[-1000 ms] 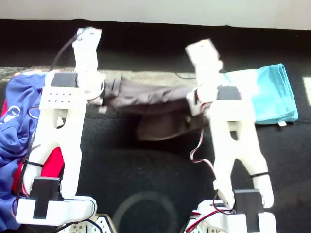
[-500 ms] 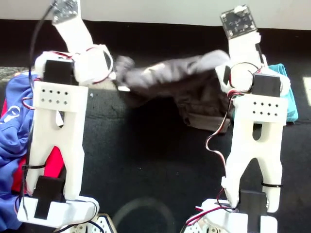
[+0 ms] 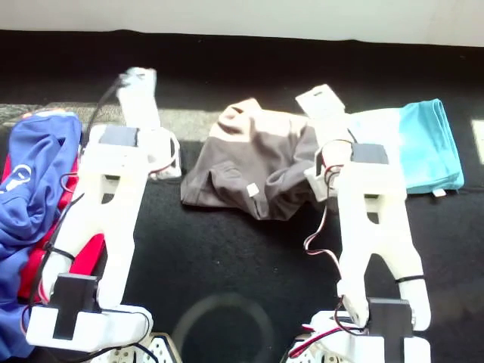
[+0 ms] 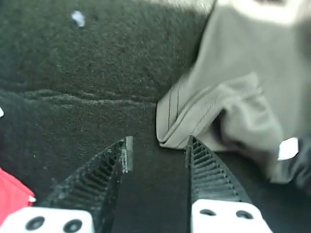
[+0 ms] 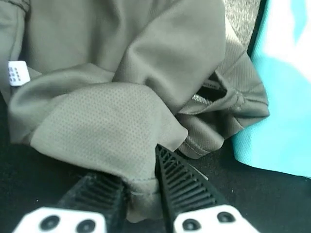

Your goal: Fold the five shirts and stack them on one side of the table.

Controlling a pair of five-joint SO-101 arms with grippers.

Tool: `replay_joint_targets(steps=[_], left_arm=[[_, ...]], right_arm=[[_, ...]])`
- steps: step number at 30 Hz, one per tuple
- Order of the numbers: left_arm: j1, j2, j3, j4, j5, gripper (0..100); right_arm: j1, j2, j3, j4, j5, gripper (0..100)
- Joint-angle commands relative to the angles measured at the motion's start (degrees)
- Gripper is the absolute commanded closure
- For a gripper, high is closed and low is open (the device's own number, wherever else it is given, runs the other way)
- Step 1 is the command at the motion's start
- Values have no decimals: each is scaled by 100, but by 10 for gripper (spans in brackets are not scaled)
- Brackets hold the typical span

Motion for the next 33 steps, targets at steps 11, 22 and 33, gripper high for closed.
replay_joint_targets(steps=[11,22,33], left_arm=[[1569,-22,-338,-993,-563,813],[2009,1473,-330,-2514,-580,816],[1569,1798,-470,-905,-598,955]], right_arm=[[1138,-303,-558,1613,53,967],[1130,-1332,-541,1780,18,868],[1138,-2158,22,1701,53,868]])
